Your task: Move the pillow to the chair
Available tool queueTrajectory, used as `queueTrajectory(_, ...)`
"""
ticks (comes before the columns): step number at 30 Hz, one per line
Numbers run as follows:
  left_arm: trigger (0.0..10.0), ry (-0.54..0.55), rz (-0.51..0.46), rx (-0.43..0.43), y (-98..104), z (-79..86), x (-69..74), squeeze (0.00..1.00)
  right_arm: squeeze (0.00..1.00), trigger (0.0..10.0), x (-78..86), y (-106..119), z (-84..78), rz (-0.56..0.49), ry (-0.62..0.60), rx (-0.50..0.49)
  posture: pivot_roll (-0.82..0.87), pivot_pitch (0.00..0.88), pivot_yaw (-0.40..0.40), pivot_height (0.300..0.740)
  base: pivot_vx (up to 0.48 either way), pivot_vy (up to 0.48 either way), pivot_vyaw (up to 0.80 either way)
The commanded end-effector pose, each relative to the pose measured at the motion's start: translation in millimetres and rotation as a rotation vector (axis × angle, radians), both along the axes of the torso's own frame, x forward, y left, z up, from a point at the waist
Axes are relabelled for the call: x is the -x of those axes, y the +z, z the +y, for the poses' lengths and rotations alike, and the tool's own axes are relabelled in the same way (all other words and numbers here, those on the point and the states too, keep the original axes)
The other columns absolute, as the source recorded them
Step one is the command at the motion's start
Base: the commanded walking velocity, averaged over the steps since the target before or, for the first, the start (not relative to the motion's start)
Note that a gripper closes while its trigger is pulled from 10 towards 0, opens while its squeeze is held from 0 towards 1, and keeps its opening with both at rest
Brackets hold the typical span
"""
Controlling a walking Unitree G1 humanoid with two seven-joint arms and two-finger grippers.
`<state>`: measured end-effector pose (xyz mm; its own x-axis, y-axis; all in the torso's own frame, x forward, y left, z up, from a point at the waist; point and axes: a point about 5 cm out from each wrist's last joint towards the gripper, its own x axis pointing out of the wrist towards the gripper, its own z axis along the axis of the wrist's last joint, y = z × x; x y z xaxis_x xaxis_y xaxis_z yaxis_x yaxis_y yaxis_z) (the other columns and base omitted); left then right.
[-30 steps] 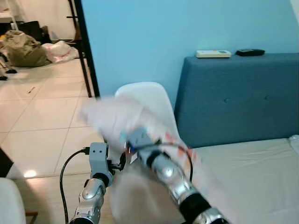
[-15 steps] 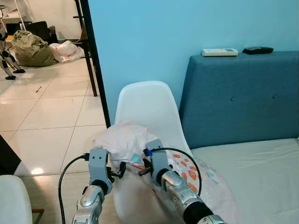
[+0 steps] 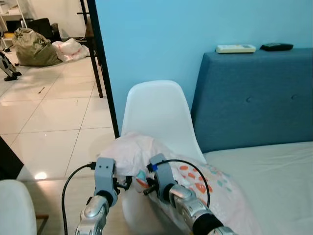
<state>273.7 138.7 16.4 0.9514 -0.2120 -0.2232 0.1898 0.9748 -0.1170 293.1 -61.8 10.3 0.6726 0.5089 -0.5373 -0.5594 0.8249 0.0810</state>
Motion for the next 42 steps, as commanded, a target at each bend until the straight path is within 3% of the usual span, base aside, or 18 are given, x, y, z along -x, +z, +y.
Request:
queueTrajectory(1, 10.0, -0.005, -0.032, -0.016, 7.4, 0.9, -5.4, 0.0, 0.0, 10.0, 7.0, -11.6, -7.4, 0.07, -0.023, 0.022, 0.02, 0.022, 0.022, 0.627, 0.0, 0.0, 0.0)
queueTrajectory(9, 10.0, -0.022, -0.027, -0.027, 9.5, -1.5, -10.8, 0.0, 0.0, 10.0, 3.0, -11.3, -17.3, 0.066, -0.036, 0.067, 0.01, 0.006, 0.028, 0.592, 0.0, 0.0, 0.0)
queueTrajectory(19, 10.0, -0.03, -0.019, -0.037, 9.6, -3.8, -12.6, 0.0, 0.0, 10.0, -2.0, -6.4, -21.2, 0.03, -0.064, 0.038, 0.0, 0.008, 0.035, 0.552, 0.0, 0.0, 0.0)
queueTrajectory(23, 10.0, -0.034, -0.017, -0.039, 9.1, -4.8, -12.3, 0.0, 0.0, 10.0, 4.2, -15.5, -22.9, 0.003, 0.021, 0.222, 0.0, 0.012, 0.037, 0.532, 0.0, 0.0, 0.0)
queueTrajectory(26, 10.0, -0.034, -0.017, -0.039, 9.0, -4.7, -12.3, 0.0, 0.0, 10.0, 5.6, -16.2, -20.2, -0.002, 0.046, 0.233, 0.0, 0.012, 0.036, 0.527, 0.0, 0.0, 0.0)
queueTrajectory(28, 10.0, -0.034, -0.017, -0.039, 9.0, -4.6, -12.3, 0.0, 0.0, 10.0, 6.5, -13.9, -11.2, -0.012, 0.075, 0.191, 0.0, 0.012, 0.035, 0.522, 0.0, 0.0, 0.0)
queueTrajectory(30, 10.0, -0.034, -0.017, -0.04, 9.1, -4.8, -12.6, 0.0, 0.0, 10.0, 10.2, -1.6, 18.2, -0.027, 0.174, -0.008, 0.0, 0.01, 0.034, 0.512, 0.0, 0.0, 0.0)
queueTrajectory(32, 10.0, -0.035, -0.019, -0.04, 9.4, -5.4, -13.0, 0.0, 0.0, 10.0, 13.0, 8.8, 33.6, -0.045, 0.249, -0.133, 0.0, 0.009, 0.033, 0.502, 0.0, 0.0, 0.0)
queueTrajectory(37, 10.0, -0.035, -0.02, -0.039, 9.9, -7.0, -14.0, 0.0, 0.0, 10.0, 23.7, 16.8, 43.2, -0.056, 0.408, -0.23, -0.01, 0.005, 0.031, 0.482, 0.0, 0.0, 0.0)
queueTrajectory(42, 10.0, -0.037, -0.023, -0.036, 10.8, -9.0, -15.6, 0.0, 0.0, 10.0, 47.4, 25.6, 52.7, -0.026, 0.625, -0.367, -0.01, 0.004, 0.027, 0.457, 0.0, 0.0, 0.0)
